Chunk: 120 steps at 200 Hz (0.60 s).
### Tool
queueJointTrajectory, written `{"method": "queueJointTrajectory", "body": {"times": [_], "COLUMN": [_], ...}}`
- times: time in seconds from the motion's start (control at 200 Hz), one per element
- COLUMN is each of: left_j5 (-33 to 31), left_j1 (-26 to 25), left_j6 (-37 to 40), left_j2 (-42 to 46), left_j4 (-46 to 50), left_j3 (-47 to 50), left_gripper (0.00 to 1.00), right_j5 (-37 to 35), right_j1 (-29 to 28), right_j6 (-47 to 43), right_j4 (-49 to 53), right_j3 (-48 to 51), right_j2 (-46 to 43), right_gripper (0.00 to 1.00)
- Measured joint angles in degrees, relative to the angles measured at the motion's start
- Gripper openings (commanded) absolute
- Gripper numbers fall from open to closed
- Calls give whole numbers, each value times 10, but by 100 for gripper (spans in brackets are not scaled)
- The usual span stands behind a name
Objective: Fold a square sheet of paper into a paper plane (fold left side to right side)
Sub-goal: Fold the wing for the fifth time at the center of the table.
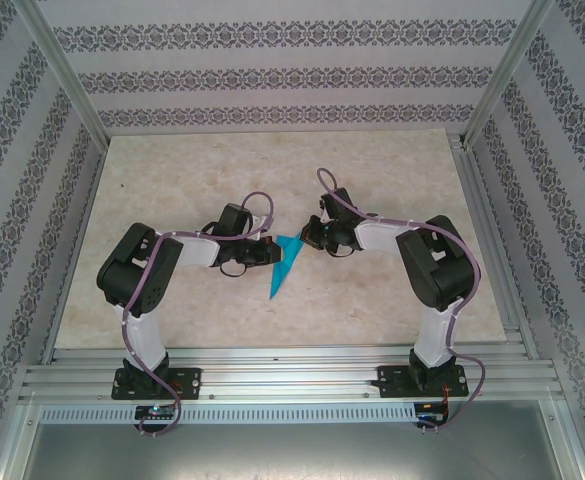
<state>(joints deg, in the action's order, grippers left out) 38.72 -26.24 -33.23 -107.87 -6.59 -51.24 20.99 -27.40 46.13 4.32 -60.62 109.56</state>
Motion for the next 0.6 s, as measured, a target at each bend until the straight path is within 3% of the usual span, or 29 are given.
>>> {"method": "queueJointTrajectory", "body": {"times": [0.599], "left_j5": [0], "left_j1": [0], "left_j6": [0], "left_j2": [6], "left_j4": [1], "left_j3": [0], "left_gripper": [0], "right_j5": [-21], "right_j1": [-4], "right_j6": [-14], "right_j4": [24], "right_j3": [-5], "right_j2": [14], "right_gripper": [2]}}
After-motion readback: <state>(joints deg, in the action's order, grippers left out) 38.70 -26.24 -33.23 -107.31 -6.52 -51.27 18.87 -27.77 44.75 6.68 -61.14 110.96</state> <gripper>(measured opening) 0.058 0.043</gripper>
